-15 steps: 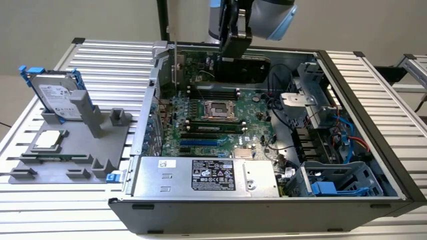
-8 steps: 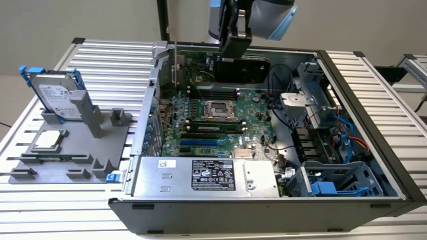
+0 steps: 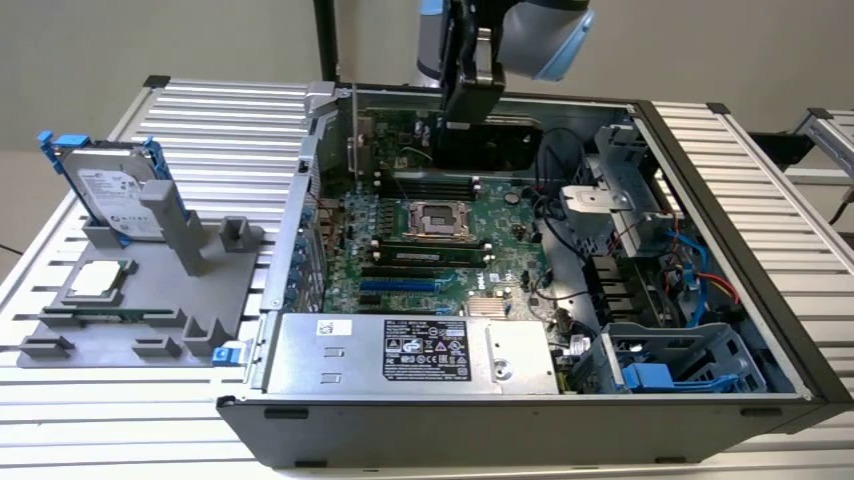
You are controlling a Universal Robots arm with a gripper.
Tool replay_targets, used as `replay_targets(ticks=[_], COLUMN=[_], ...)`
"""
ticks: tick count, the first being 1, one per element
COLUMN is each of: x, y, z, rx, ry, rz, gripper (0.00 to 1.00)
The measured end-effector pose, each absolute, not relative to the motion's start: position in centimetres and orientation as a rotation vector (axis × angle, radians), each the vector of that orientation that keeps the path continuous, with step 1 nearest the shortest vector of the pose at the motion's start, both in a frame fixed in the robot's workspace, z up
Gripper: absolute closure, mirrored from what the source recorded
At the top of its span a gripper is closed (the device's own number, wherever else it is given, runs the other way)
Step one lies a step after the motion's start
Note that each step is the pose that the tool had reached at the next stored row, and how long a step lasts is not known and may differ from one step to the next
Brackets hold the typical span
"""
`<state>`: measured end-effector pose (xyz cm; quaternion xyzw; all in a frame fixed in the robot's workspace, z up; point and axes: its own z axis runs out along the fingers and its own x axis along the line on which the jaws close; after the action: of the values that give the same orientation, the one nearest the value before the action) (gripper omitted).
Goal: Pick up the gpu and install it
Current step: 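Insert the gpu into the slot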
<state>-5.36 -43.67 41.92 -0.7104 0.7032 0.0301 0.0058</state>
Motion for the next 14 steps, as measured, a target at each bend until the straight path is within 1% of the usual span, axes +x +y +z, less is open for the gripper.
replay_targets(ticks=[9,14], x=[-5.36,-5.36], y=[-43.67,-43.67], z=[41.2,41.12], rx=[-2.212,-2.211], ry=[2.188,2.187], rz=[0.065,0.063], gripper=[1.0,1.0])
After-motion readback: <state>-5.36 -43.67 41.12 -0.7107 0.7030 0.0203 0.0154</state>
